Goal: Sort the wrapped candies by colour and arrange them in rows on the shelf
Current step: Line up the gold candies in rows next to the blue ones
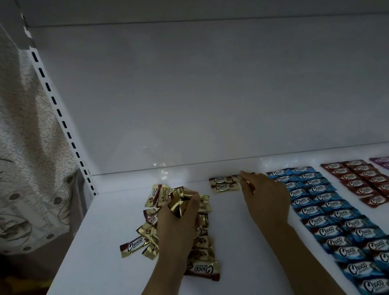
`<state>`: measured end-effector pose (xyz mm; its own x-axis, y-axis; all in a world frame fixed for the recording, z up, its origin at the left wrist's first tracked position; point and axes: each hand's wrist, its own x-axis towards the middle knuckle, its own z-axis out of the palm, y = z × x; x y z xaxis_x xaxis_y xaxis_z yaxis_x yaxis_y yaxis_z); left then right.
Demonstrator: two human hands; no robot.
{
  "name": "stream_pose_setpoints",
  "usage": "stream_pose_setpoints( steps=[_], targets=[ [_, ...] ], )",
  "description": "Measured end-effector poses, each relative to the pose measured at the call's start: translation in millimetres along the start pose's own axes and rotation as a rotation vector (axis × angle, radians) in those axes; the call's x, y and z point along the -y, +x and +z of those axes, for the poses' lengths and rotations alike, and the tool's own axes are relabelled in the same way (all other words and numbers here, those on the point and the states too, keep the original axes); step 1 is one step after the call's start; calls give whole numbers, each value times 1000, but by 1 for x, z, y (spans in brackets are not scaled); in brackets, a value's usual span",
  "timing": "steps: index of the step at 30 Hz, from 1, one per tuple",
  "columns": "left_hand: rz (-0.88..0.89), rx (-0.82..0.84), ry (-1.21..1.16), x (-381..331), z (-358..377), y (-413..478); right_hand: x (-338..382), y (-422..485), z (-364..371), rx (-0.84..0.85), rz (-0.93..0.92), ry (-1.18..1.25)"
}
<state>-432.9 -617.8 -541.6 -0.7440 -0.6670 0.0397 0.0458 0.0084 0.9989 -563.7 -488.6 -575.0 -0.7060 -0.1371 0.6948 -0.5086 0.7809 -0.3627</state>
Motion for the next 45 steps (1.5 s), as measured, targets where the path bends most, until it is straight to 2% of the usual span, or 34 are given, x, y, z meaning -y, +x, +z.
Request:
stream_pose_setpoints(
  steps=[5, 8, 15, 25, 31, 33, 34, 35, 37, 38, 40, 42, 45],
  targets=[
    [23, 9, -1, -1, 0, -1, -2, 4, 5, 163, 127, -183],
    [35, 23, -14, -2, -1, -1, -1, 3, 10, 163, 122, -263],
    [64, 29, -4, -1, 0, -2, -3, 2, 12, 383, 121, -370],
    [84, 43, -31, 0, 0, -1, -6, -5, 7, 341, 110, -173],
    [-53, 63, -102, 3, -1, 2, -11, -5, 12, 308, 99, -163],
    [-77, 69, -147, 3, -1, 3, -3, -5, 5, 219, 143, 30],
    [-80, 76, -173, 2, -1, 3, 4, -3, -2, 201, 197, 239],
    [-80, 81, -201, 0, -2, 3, 15, 0, -12, 245, 271, 503],
    [-70, 78, -243, -2, -2, 3, 38, 6, -31, 478, 382, 1025],
    [-64, 65, -244, -2, -2, 3, 45, 7, -36, 600, 384, 1139],
    [-45, 42, -221, -2, -3, 3, 55, 4, -40, 722, 322, 1182],
    [-25, 40, -179, -3, -2, 2, 56, 1, -38, 690, 289, 1136],
    [-32, 25, -102, -2, 0, 1, 52, 2, -36, 641, 365, 1086]
  ],
)
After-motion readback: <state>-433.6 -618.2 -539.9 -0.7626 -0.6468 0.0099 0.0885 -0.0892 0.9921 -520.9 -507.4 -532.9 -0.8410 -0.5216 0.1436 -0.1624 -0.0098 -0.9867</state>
